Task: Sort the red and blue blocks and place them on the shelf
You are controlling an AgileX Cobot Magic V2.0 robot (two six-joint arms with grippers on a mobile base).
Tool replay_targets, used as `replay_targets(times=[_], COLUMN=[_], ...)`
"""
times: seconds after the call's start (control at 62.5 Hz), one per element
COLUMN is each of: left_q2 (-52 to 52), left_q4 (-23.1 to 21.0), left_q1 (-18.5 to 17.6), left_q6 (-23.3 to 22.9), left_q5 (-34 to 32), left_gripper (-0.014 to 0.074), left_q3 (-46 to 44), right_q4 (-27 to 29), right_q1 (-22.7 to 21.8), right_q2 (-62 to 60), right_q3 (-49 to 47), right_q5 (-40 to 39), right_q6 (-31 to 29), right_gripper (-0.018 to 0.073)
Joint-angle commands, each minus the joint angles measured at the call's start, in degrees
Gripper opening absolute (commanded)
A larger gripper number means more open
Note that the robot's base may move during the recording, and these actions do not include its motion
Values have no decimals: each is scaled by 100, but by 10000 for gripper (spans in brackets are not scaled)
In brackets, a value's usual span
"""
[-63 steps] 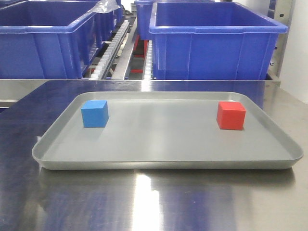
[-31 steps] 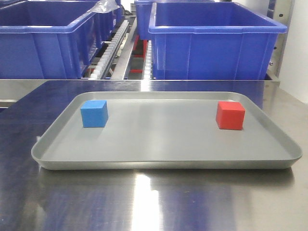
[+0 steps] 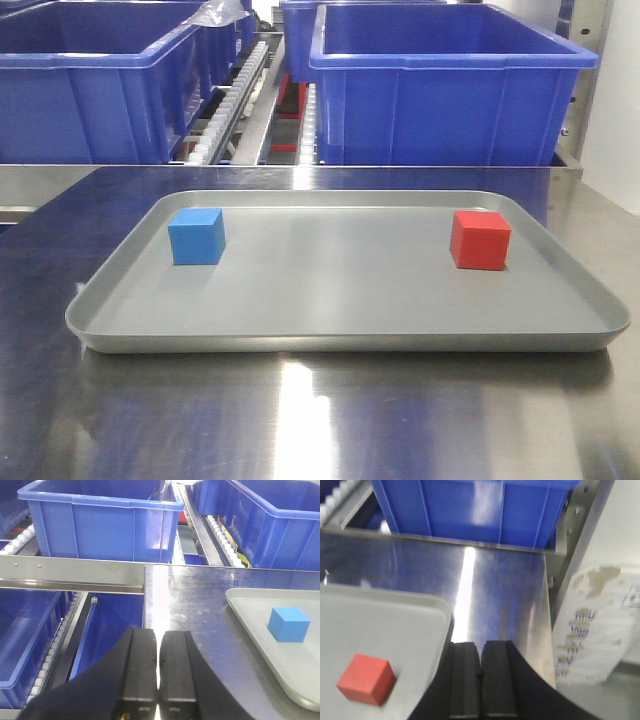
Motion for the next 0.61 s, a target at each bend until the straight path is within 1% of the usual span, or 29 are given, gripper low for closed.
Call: replay_targets(times=[0.0,0.096,0.272,0.304,0.368,0.448,0.48,0.528,0.592], left_q2=[-84,-84,-84,-84,-84,-84,-84,-84,-84], left_q4=[-31,-31,-31,-31,-31,-31,-31,-31,-31], left_q1=[-4,-4,-4,-4,-4,-4,-4,-4,-4], left_q6=[13,13,13,13,13,13,13,13,13], left_q5=[-449,-449,-449,-449,-449,-449,-449,-449,-449], left_gripper=[129,129,129,129,129,129,129,129,129], left_q3=[223,223,223,223,223,223,223,223,223], right_q4=[127,349,375,375,375,375,382,402,433], right_q1=[28,44,44,44,44,44,44,44,44], right_q2=[76,120,169,176,176,176,176,188,208], right_q3=[-327,-442,-704,-770,-894,-1080,-1169,-1281,-1395], right_q5=[32,558,1429,1575,1809,2048,2170,2298,2437], right_q6=[3,16,16,16,10,10,10,10,10], right_gripper=[58,58,67,91,188,361,417,458,454])
